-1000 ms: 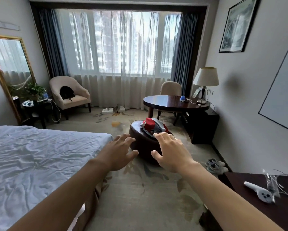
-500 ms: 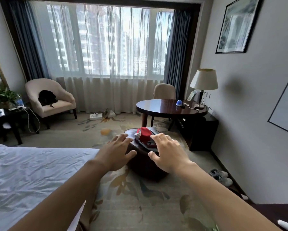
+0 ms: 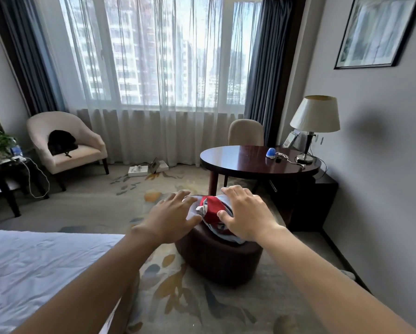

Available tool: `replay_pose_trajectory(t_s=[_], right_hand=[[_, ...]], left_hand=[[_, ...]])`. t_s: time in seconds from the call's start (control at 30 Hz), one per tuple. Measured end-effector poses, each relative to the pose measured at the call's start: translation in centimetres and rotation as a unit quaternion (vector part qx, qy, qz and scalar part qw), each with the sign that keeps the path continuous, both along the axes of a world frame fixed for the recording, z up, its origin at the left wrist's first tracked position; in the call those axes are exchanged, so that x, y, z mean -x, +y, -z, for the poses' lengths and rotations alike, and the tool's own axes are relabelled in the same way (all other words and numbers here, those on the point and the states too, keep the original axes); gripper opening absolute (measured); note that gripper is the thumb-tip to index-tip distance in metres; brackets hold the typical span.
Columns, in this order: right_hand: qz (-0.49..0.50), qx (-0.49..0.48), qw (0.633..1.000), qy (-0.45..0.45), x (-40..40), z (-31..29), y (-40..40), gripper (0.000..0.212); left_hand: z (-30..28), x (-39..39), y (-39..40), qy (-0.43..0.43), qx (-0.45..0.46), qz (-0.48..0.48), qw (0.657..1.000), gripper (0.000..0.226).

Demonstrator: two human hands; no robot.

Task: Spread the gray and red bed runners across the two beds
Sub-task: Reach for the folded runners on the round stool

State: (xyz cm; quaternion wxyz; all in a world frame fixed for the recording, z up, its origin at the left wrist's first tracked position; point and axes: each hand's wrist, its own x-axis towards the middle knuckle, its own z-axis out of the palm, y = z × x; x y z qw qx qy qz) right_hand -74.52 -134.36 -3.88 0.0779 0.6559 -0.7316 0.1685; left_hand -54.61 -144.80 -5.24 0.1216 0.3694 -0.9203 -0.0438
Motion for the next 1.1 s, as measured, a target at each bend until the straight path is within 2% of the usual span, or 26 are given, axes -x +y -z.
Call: replay_pose_trajectory(t_s=[0.13,0.2,0.43,0.67,1.1], right_hand=[[-0.002,-0.004,1.000,-0.012,3.2,0.2,-5.6,0.063],[-0.007,-0.014,1.000,-0.012,4.3,0.6,-8.5,0.064],[-0.017,-0.026,1.000,-0.002,7.8,3.1,-20.6,0.063],[0.022,-0.053,0.998,0.001,12.5,4.9,-32.6,0.063],[0.060,-0.081,0.995,-0.013,24.7,7.4,-50.0,0.064]], left_hand=[[-0.3,2.7,-5.2,0.003,-0.004,-0.006,1.000,0.087],[-0.1,3.9,-8.1,0.006,-0.005,-0.009,1.000,0.091],[2.5,8.0,-20.6,-0.001,-0.020,-0.006,1.000,0.063],[3.3,13.4,-34.5,-0.001,-0.024,0.021,0.999,0.061],[5.7,26.6,-52.1,-0.015,-0.049,0.057,0.997,0.060]])
